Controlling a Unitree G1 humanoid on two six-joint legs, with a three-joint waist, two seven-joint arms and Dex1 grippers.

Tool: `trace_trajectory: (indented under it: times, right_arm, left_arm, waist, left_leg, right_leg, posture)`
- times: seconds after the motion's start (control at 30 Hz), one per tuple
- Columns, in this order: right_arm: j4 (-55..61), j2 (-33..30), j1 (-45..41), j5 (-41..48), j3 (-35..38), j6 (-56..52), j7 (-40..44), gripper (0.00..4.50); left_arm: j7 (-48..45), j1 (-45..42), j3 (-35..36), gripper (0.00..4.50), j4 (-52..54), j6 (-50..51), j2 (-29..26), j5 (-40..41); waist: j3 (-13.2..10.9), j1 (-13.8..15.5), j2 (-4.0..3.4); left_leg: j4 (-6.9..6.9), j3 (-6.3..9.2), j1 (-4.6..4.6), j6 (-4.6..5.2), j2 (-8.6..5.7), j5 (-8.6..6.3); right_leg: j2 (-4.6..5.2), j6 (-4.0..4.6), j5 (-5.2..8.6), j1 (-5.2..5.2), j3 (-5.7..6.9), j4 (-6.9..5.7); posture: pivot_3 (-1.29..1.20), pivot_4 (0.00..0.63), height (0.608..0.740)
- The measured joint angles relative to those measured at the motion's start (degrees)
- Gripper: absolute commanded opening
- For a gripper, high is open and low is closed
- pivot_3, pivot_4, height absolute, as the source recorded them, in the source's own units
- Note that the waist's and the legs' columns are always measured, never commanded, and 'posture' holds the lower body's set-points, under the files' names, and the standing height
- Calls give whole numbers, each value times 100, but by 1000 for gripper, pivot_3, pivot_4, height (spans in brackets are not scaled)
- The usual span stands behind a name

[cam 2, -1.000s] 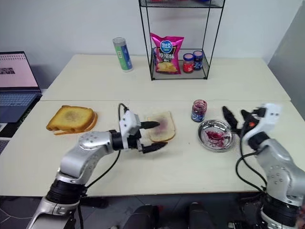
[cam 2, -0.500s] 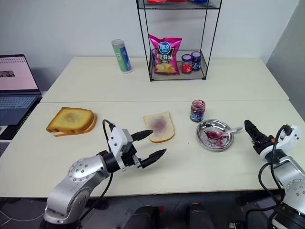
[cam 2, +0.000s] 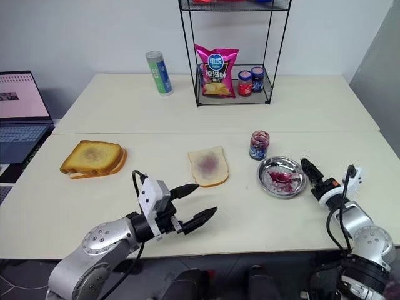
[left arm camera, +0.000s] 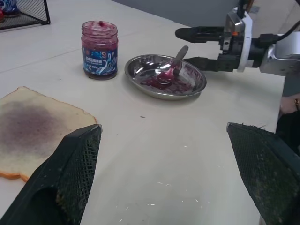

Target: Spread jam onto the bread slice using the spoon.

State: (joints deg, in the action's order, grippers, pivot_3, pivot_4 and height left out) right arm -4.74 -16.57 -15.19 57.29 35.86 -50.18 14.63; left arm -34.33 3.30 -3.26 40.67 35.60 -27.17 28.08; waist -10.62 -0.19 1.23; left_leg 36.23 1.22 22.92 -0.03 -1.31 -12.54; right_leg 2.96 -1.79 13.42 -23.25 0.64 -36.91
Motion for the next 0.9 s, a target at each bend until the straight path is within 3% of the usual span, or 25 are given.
trace_trajectory:
  times: [0.1, 0.2, 0.77, 0.9]
  right_arm:
    - [-171, 23, -45, -110, -115, 241, 85, 4500]
    - [-334, 42, -146, -154, -115, 420, 108, 4045]
    - [-506, -43, -204, -151, -115, 736, 135, 150]
    - [-436, -48, -199, -75, -109, 731, 121, 56]
  left_arm:
    - [-25, 28, 21, 4437, 3, -3, -88, 36]
    - [-45, 76, 21, 4500, 81, -3, -197, 93]
    - [5, -146, -55, 4500, 158, -3, -157, 118]
    - [8, -148, -94, 4500, 153, -3, -157, 116]
  waist:
    - [0, -1, 0]
    - [0, -1, 0]
    - [0, 3, 1]
    - [0, 3, 0]
  left_leg:
    - [1, 0, -1, 0, 0, 0]
    - [1, -3, -1, 0, 0, 0]
    - [0, -2, 0, 0, 0, 0]
    - [1, -1, 0, 0, -1, 0]
  right_leg:
    - [0, 2, 1, 1, -1, 0]
    - [0, 8, 4, 1, -4, 0]
    - [0, 6, 3, 2, -3, 4]
    - [1, 8, 4, 2, -2, 3]
  posture:
    - [0, 150, 740]
    - [0, 150, 740]
    - [0, 150, 740]
    - [0, 150, 740]
